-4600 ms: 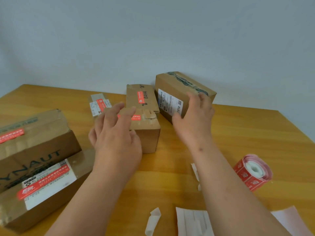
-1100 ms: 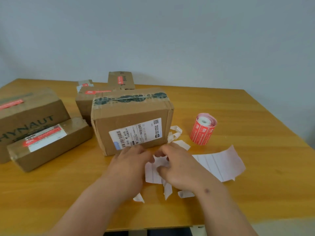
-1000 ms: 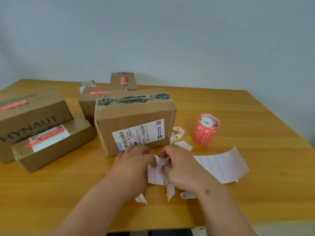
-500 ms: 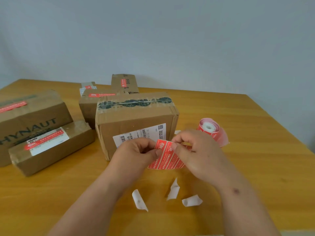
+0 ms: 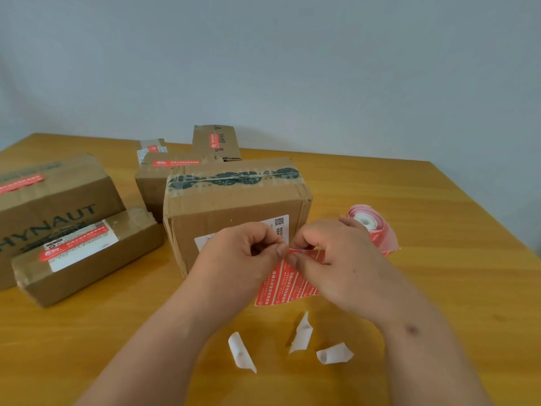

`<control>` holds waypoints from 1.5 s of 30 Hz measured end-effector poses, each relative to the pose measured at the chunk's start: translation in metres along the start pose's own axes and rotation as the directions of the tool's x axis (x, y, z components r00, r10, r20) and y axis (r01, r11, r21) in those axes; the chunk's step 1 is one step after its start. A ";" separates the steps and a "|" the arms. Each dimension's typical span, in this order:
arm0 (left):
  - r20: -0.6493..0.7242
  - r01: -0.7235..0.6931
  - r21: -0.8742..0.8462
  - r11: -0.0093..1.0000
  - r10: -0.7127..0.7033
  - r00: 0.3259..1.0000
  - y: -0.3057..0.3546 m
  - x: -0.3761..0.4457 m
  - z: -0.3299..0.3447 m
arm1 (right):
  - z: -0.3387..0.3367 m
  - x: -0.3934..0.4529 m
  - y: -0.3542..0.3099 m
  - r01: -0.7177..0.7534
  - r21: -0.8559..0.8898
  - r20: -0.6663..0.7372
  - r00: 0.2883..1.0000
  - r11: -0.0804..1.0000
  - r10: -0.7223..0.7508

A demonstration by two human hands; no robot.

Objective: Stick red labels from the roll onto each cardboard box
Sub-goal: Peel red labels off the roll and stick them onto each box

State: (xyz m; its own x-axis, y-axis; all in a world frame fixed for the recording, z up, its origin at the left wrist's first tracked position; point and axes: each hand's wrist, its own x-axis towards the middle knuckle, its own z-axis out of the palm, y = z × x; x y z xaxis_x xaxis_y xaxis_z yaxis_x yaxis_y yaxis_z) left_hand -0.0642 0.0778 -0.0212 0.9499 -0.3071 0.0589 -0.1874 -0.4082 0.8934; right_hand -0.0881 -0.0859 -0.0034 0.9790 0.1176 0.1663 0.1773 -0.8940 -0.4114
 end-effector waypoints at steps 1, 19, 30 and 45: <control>0.004 0.013 0.011 1.000 -0.013 1.000 0.000 0.001 -0.001 | 0.001 0.001 0.001 0.006 -0.005 0.000 1.000 1.000 -0.006; 0.165 0.147 -0.218 0.965 -0.112 0.980 -0.002 0.002 0.005 | -0.002 0.000 0.009 0.129 0.070 -0.012 0.992 0.989 -0.128; 0.159 0.131 -0.230 0.964 -0.095 0.983 -0.002 0.001 0.003 | 0.002 -0.002 0.010 0.177 0.095 -0.048 0.984 0.980 -0.174; 0.167 0.111 -0.155 0.982 -0.085 0.982 0.002 0.000 0.000 | -0.003 -0.008 0.009 0.036 0.234 0.004 0.999 0.972 -0.038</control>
State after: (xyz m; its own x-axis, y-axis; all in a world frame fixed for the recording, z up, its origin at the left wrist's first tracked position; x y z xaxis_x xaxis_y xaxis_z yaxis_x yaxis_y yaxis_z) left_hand -0.0642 0.0769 -0.0192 0.9071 -0.4105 -0.0926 -0.0392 -0.3015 0.9527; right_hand -0.0946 -0.0958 -0.0056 0.9719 0.1536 0.1784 0.2314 -0.7631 -0.6034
